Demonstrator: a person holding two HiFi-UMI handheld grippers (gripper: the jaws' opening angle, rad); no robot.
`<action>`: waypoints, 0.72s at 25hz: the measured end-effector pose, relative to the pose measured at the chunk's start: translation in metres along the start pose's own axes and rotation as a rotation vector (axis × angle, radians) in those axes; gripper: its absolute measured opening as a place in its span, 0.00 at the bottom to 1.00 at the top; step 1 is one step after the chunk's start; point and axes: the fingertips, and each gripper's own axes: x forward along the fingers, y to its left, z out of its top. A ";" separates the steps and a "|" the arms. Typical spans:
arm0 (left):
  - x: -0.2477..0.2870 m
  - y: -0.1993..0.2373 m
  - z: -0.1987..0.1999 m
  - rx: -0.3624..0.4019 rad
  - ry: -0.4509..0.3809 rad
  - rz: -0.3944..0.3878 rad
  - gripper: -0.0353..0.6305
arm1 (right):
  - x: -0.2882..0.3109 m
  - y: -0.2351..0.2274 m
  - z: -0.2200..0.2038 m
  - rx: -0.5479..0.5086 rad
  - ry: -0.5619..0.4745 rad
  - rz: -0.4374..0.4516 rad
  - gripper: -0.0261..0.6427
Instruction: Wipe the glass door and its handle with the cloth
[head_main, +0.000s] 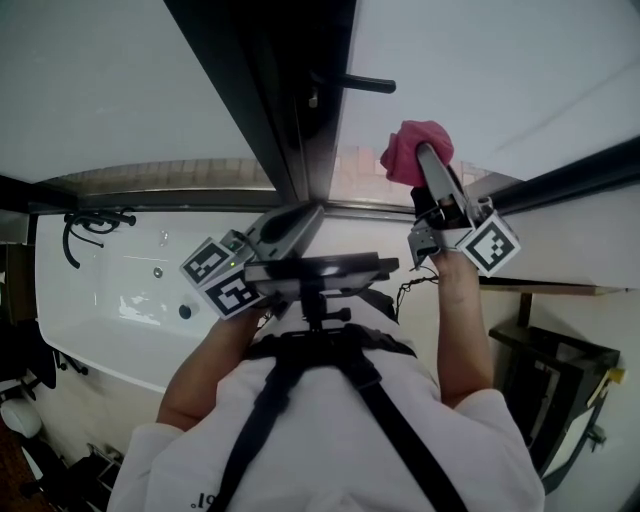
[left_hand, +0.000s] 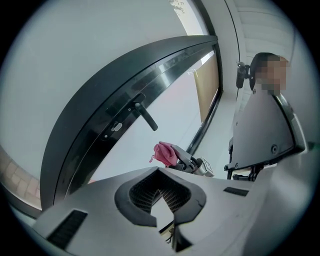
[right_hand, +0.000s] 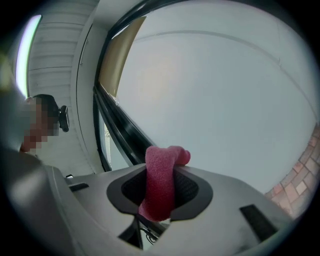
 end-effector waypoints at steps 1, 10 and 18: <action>-0.001 0.000 0.001 0.002 -0.002 -0.003 0.03 | 0.000 0.001 -0.002 -0.009 0.005 -0.003 0.20; -0.011 0.006 0.006 -0.008 -0.030 0.029 0.03 | 0.006 0.014 -0.013 -0.034 0.034 0.008 0.21; -0.017 0.004 -0.001 -0.026 -0.037 0.040 0.03 | 0.009 0.014 -0.039 -0.171 0.162 -0.042 0.21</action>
